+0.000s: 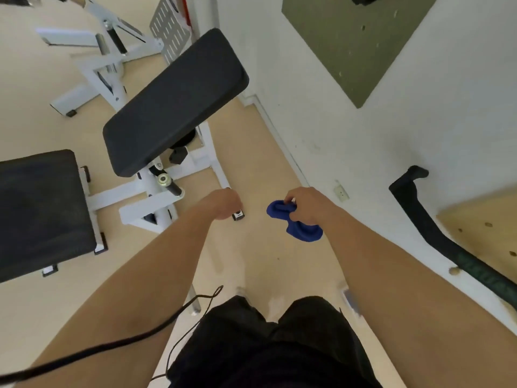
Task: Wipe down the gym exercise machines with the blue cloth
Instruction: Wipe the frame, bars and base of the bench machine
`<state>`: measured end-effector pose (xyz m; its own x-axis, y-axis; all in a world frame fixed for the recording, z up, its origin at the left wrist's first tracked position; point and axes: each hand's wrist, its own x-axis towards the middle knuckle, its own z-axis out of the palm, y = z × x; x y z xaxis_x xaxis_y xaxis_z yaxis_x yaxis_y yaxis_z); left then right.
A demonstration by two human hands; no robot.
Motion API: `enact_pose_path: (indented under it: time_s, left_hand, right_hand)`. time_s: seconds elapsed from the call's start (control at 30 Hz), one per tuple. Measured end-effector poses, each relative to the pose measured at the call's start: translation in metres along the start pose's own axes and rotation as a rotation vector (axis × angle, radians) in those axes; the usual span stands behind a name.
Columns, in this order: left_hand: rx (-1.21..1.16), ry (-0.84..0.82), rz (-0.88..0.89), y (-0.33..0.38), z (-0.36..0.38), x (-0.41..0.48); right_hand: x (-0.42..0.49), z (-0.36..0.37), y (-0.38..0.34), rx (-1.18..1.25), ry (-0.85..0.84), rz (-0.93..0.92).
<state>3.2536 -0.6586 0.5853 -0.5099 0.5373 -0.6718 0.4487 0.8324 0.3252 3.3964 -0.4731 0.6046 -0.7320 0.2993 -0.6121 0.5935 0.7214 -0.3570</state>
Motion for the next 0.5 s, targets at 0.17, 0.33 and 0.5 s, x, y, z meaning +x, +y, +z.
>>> enact_pose_path:
  time_s: [0.17, 0.33, 0.5]
  left_hand:
    - [-0.181, 0.022, -0.112, -0.018, 0.006, 0.025]
    - [-0.458, 0.106, -0.257, -0.038, 0.047, 0.085]
    - [-0.72, 0.233, -0.273, -0.034, 0.103, 0.163]
  right_hand:
    - [0.066, -0.012, -0.005, -0.106, -0.129, -0.147]
    - [0.16, 0.012, 0.006, -0.077, -0.217, -0.268]
    - [0.25, 0.066, 0.028, -0.007, -0.259, -0.359]
